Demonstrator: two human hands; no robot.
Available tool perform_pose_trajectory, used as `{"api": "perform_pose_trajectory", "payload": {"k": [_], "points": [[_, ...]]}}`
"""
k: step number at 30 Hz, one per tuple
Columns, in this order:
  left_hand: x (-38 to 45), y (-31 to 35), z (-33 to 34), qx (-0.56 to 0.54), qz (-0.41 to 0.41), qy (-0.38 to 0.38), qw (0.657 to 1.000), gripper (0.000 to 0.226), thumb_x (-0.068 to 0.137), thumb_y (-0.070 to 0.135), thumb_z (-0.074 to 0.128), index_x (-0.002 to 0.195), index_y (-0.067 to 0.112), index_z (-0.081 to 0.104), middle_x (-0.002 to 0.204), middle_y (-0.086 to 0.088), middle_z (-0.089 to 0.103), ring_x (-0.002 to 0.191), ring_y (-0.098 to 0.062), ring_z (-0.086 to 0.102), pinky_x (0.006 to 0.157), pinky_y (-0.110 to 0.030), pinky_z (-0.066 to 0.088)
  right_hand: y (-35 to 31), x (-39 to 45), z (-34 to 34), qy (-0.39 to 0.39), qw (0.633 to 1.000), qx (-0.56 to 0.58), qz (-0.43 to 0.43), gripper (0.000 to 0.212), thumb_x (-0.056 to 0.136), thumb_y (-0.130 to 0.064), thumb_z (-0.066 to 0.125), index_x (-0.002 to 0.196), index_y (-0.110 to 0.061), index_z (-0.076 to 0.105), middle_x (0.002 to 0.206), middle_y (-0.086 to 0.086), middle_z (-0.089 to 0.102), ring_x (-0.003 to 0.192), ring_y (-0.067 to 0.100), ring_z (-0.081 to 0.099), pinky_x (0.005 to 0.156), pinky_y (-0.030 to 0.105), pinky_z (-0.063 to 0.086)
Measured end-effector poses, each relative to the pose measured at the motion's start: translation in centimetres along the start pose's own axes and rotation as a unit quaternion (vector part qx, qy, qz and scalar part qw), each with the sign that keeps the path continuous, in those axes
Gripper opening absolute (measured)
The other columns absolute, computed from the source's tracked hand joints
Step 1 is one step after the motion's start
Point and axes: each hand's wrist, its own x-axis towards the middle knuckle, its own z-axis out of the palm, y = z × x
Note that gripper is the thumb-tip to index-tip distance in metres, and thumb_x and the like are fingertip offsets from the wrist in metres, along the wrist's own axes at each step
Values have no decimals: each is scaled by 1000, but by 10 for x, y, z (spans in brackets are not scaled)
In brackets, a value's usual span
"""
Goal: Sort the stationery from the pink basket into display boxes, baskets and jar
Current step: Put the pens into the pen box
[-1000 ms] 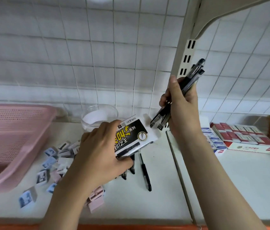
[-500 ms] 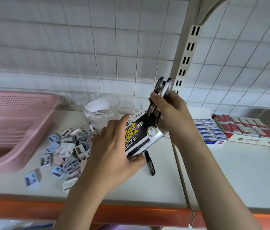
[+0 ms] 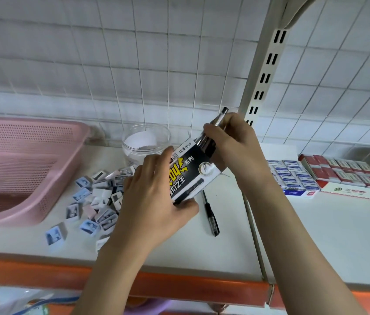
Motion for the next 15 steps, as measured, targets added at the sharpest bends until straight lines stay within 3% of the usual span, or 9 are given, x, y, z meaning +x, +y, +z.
{"api": "perform_pose_trajectory", "payload": {"k": [3, 5, 6, 8, 10, 12, 13, 15], "points": [[3, -5, -6, 15, -11, 3, 1000, 92, 53, 46, 62, 136, 15, 38, 118, -6, 53, 101, -34, 57, 82, -46, 44, 4, 2, 4, 18, 999, -20, -20, 15, 82, -16, 65, 90, -15, 52, 73, 4, 63, 69, 23, 62, 66, 36, 50], [5, -7, -11, 7, -35, 7, 999, 94, 55, 50, 58, 139, 13, 36, 121, -7, 52, 106, -34, 55, 85, -47, 43, 7, -1, 8, 9, 997, -56, -51, 33, 83, -17, 67, 108, -23, 45, 78, 4, 65, 72, 21, 63, 69, 34, 49], [6, -8, -12, 7, -43, 12, 999, 95, 56, 53, 54, 140, 13, 35, 123, -8, 51, 107, -35, 55, 86, -48, 43, 8, -3, 11, 6, 994, -84, -65, 32, 84, -20, 66, 108, -25, 45, 80, 2, 66, 74, 19, 62, 68, 31, 48], [7, -9, -14, 18, -44, 22, 999, 97, 56, 57, 46, 141, 10, 35, 123, -12, 52, 107, -38, 55, 85, -50, 44, 7, -8, 17, 1, 984, -150, -101, 10, 89, -27, 61, 95, -20, 58, 81, -6, 65, 79, 10, 60, 68, 21, 42], [9, -14, -16, 28, -50, 24, 998, 98, 57, 55, 49, 141, 7, 36, 122, -15, 53, 105, -41, 56, 84, -50, 44, 10, -13, 21, -20, 977, -163, -134, 25, 95, -29, 53, 83, -13, 69, 85, -7, 64, 87, 6, 57, 74, 16, 40], [10, -20, -21, 32, -70, 16, 997, 98, 59, 50, 60, 142, 6, 35, 123, -16, 52, 107, -41, 54, 86, -50, 43, 12, -15, 22, -4, 989, -100, -108, 29, 97, -28, 49, 85, -15, 72, 91, -13, 61, 90, -4, 56, 79, 8, 38], [10, -24, -23, 36, -76, 14, 996, 97, 60, 48, 64, 142, 6, 34, 123, -17, 51, 108, -41, 53, 87, -50, 42, 18, -12, 18, 26, 991, -92, -90, 27, 97, -26, 49, 89, -16, 72, 90, -13, 60, 85, -9, 56, 74, 3, 37], [9, -32, -28, 54, -81, 16, 995, 97, 61, 49, 64, 142, 5, 35, 122, -19, 52, 107, -41, 54, 87, -51, 43, 33, -7, 10, 53, 976, -207, -38, 20, 95, -21, 49, 94, -13, 68, 81, -9, 61, 70, -6, 55, 61, 3, 36]]}}
